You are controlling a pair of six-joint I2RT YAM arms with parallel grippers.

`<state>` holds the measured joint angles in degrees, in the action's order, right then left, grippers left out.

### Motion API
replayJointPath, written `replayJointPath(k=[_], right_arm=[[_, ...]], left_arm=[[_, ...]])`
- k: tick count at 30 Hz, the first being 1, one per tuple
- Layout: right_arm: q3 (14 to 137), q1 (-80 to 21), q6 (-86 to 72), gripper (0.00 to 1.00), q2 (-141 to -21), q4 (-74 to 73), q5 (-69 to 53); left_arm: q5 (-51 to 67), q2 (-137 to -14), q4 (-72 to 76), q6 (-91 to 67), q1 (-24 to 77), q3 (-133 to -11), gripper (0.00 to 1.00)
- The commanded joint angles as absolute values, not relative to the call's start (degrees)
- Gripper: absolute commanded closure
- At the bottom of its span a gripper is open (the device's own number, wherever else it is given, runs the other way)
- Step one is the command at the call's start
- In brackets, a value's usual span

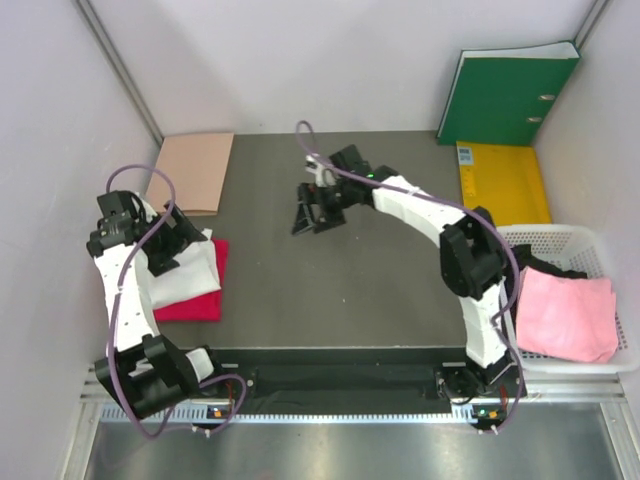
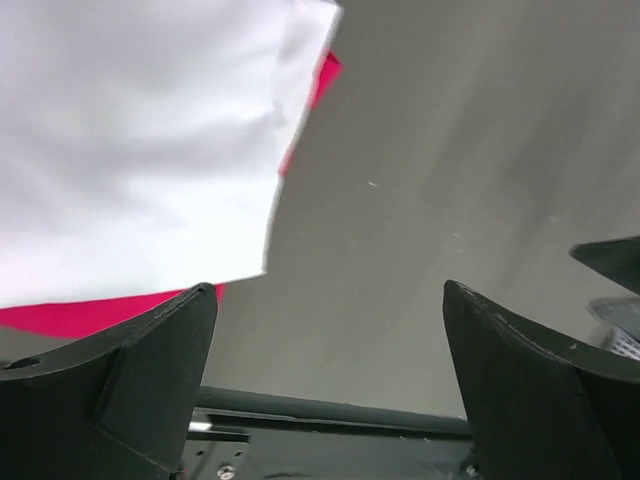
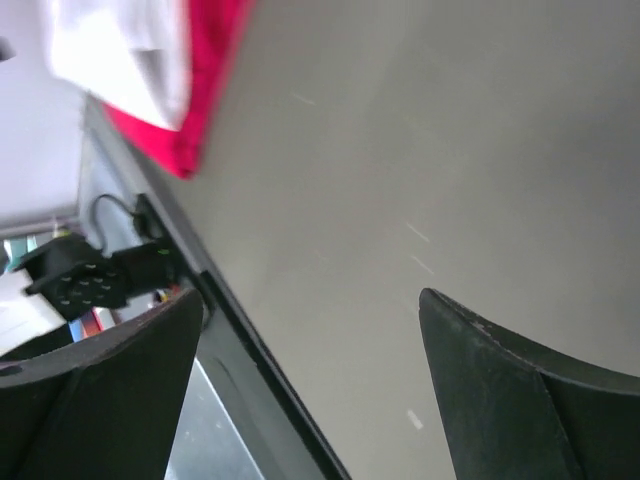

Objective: Fold and stack the t-shirts
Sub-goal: Put the neatly folded tshirt into the corner of the board with the left arm

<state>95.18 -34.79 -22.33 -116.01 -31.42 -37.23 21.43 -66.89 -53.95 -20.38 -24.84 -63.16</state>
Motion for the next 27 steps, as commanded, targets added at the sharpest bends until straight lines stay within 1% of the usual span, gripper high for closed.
replayJointPath(k=[1, 2, 3, 4, 5, 6, 7, 8, 9, 13, 14, 15, 19, 27], right_arm=[[108.5, -42.6, -22.7, 0.12, -121.6, -33.7, -39.0], [108.3, -43.1, -23.9, 0.12, -121.7, -33.4, -38.9], [107.0, -43.0, -25.0, 0.12, -121.5, -32.6, -38.9], [105.1, -42.7, -25.9, 0.12, -120.1, -29.6, -38.8], [101.1, -42.3, -27.4, 0.12, -119.2, -28.1, -38.8], [99.2, -41.9, -27.8, 0.12, -118.2, -27.0, -38.7], [97.6, -41.6, -27.9, 0.12, -116.8, -25.7, -38.6], [94.8, -40.9, -27.9, 0.12, -116.2, -25.3, -38.4], [93.5, -40.5, -27.6, 0.12, -115.7, -25.4, -38.1], [88.2, -38.7, -26.8, 0.12, -112.6, -25.0, -37.0], [86.4, -37.8, -26.6, 0.12, -112.0, -24.6, -37.0], [85.7, -37.4, -26.5, 0.12, -111.6, -24.5, -36.8], [83.2, -35.1, -25.8, 0.12, -110.2, -24.6, -36.7], [81.2, -33.0, -23.8, 0.11, -108.8, -25.8, -37.0]], left_arm=[[8.2, -70.7, -59.7, -16.1, -22.4, -68.3, 0.01], [5.9, -71.7, -60.8, -15.6, -21.3, -69.0, 0.01], [1.2, -73.4, -61.5, -15.2, -18.1, -70.1, 0.01], [-1.8, -74.2, -62.2, -15.4, -16.1, -70.7, 0.01], [-4.5, -75.7, -63.2, -15.7, -13.7, -71.2, 0.01], [-6.9, -76.5, -63.5, -17.0, -8.6, -72.1, 0.01], [-11.5, -77.2, -63.9, -17.6, -5.9, -72.7, 0.01], [-13.5, -79.2, -65.0, -18.2, -3.3, -73.2, 0.01], [-15.6, -80.3, -66.1, -19.5, 1.6, -74.3, 0.01], [-29.8, -87.1, -72.7, -23.5, 11.2, -76.9, 0.01], [-35.5, -88.8, -73.7, -24.8, 13.2, -77.3, 0.01], [-36.9, -89.8, -75.2, -25.9, 15.9, -78.4, 0.01], [-38.7, -94.8, -78.2, -29.8, 18.6, -80.0, 0.01], [-40.7, -98.3, -76.9, -35.5, 18.9, -74.3, 0.01]])
